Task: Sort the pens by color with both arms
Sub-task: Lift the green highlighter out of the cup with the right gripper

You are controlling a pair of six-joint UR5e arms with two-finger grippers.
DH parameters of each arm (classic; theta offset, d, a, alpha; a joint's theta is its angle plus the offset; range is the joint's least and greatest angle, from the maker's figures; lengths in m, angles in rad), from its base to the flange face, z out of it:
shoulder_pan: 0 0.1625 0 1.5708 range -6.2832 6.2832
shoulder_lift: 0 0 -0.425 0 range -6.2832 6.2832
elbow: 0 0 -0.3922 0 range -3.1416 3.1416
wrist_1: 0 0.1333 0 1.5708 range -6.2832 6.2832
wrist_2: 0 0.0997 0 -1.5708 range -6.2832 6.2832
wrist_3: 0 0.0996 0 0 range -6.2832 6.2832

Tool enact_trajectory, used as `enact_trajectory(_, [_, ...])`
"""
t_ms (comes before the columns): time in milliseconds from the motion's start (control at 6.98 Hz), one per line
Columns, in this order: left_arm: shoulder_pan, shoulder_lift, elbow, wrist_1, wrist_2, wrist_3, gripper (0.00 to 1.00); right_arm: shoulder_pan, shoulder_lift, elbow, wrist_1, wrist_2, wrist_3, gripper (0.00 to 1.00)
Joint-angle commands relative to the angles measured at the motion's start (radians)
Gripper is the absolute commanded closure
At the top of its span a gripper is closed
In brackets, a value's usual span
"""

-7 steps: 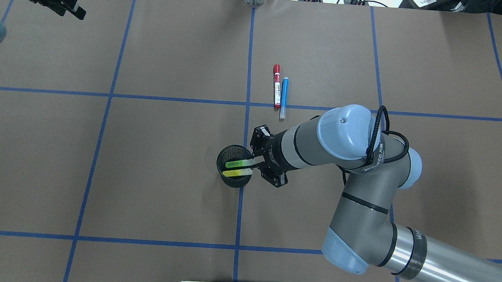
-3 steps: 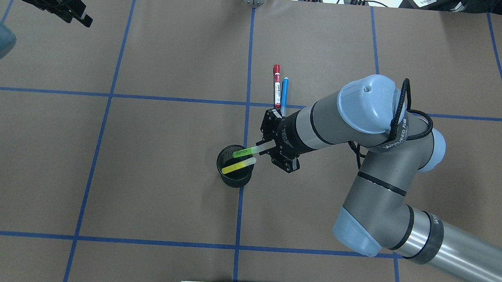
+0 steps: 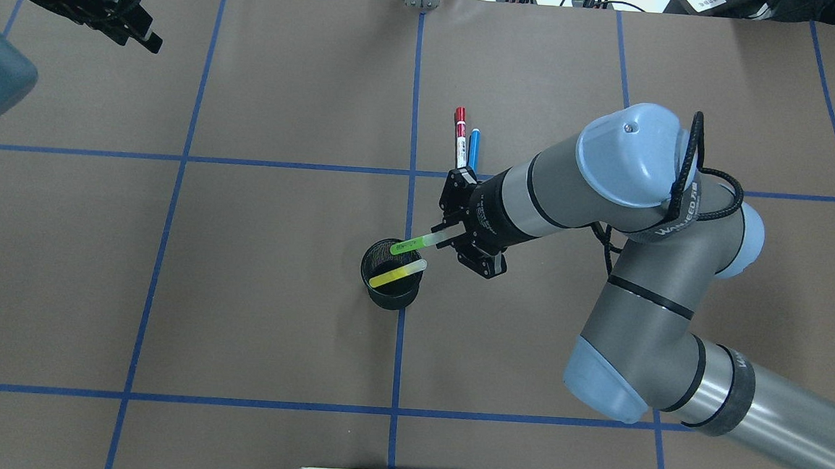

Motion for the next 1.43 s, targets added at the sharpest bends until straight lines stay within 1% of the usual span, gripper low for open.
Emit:
enact_trajectory(0, [0.019, -0.002, 0.0, 0.0, 0.004, -0.004, 0.35, 0.073, 0.007, 0.031, -0.024, 0.049, -0.001, 1.0])
enact_trajectory(143, [0.037, -0.003, 0.0, 0.0, 0.025, -0.024, 0.35, 0.098, 0.008, 0.044, -0.025, 0.06, 0.0, 1.0])
enact_trajectory(286, [0.045, -0.003, -0.002, -0.002, 0.036, -0.027, 0.35, 0.113, 0.02, 0.035, -0.039, 0.041, 0.004, 1.0])
enact_trajectory(430, [0.046, 0.0, -0.017, -0.002, 0.036, -0.032, 0.35, 0.11, 0.063, 0.005, -0.112, -0.065, 0.001, 1.0])
enact_trajectory(573, [0.048, 0.003, -0.028, 0.0, 0.036, -0.032, 0.35, 0.11, 0.135, -0.071, -0.193, -0.133, 0.0, 1.0])
enact_trajectory(859, [0.051, 0.048, -0.078, 0.0, 0.035, -0.034, 0.34, 0.106, 0.174, -0.174, -0.206, -0.25, 0.016, 1.0])
enact_trajectory(1002, [0.052, 0.059, -0.093, 0.0, 0.035, -0.034, 0.34, 0.097, 0.224, -0.243, -0.208, -0.291, 0.022, 1.0])
enact_trajectory(1145, [0.052, 0.061, -0.095, 0.0, 0.033, -0.034, 0.34, 0.089, 0.302, -0.346, -0.208, -0.316, 0.043, 1.0])
enact_trajectory(1289, [0.054, 0.063, -0.095, 0.0, 0.033, -0.035, 0.34, 0.074, 0.373, -0.439, -0.206, -0.362, 0.051, 1.0])
